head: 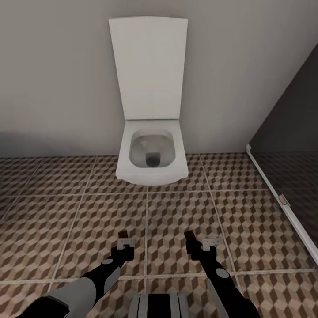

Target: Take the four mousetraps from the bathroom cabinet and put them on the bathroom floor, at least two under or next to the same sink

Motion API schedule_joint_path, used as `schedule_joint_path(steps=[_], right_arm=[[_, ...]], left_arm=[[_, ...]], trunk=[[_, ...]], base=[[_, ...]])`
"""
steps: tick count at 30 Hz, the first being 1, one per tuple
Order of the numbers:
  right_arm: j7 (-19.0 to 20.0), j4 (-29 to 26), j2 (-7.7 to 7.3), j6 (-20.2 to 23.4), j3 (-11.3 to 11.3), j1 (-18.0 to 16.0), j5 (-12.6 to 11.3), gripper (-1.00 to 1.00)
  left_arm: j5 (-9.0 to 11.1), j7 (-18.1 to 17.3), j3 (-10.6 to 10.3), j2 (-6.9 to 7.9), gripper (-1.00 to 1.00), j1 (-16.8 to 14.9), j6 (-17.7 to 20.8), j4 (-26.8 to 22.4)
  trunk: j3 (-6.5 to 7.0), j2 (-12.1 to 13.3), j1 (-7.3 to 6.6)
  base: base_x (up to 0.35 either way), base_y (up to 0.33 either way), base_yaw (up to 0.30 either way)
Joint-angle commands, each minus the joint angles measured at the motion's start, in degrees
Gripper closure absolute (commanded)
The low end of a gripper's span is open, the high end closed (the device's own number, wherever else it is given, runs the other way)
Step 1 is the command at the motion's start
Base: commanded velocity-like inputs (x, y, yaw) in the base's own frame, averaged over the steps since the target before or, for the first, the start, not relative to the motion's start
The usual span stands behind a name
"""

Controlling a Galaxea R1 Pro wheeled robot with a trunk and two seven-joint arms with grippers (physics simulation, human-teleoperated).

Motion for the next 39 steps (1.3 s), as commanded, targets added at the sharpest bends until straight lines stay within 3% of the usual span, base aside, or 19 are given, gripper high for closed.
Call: schedule_joint_path(steps=[1, 6, 18, 26, 39], right_arm=[[-0.52, -0.16, -0.05, 0.25, 0.18, -0.01, -0.56, 1.00], [-0.41, -2.27, -0.41, 0.22, 0.18, -0.01, -0.49, 1.00], [-0.20, -4.46, -2.99, 0.21, -0.06, -0.01, -0.47, 1.00], [-0.02, -7.09, -4.42, 0.01, 0.04, -0.01, -0.53, 1.00], [-0.12, -7.51, -4.75, -1.19, 0.26, -0.01, -0.47, 1.00]], left_arm=[[0.55, -0.01, -0.48, 0.00, 1.00, -0.04, -0.25, 0.07], [0.55, -0.04, -0.48, 0.00, 1.00, -0.04, -0.33, 0.00], [0.48, -0.28, -0.48, -0.62, 1.00, -0.04, -0.57, -0.61], [0.54, -0.16, -0.56, -0.78, 1.00, -0.04, -0.27, -5.15], [0.55, -0.05, -0.75, -0.79, 1.00, -0.04, -0.16, -5.14]], trunk=[[-0.11, -0.01, -0.01], [-0.24, -0.01, -0.01], [-0.26, -0.01, -0.01], [-0.26, -0.01, -0.01], [-0.26, -0.01, -0.01]], base=[[0.000, 0.000, 0.000], [0.000, 0.000, 0.000], [0.000, 0.000, 0.000], [0.000, 0.000, 0.000], [0.000, 0.000, 0.000]])
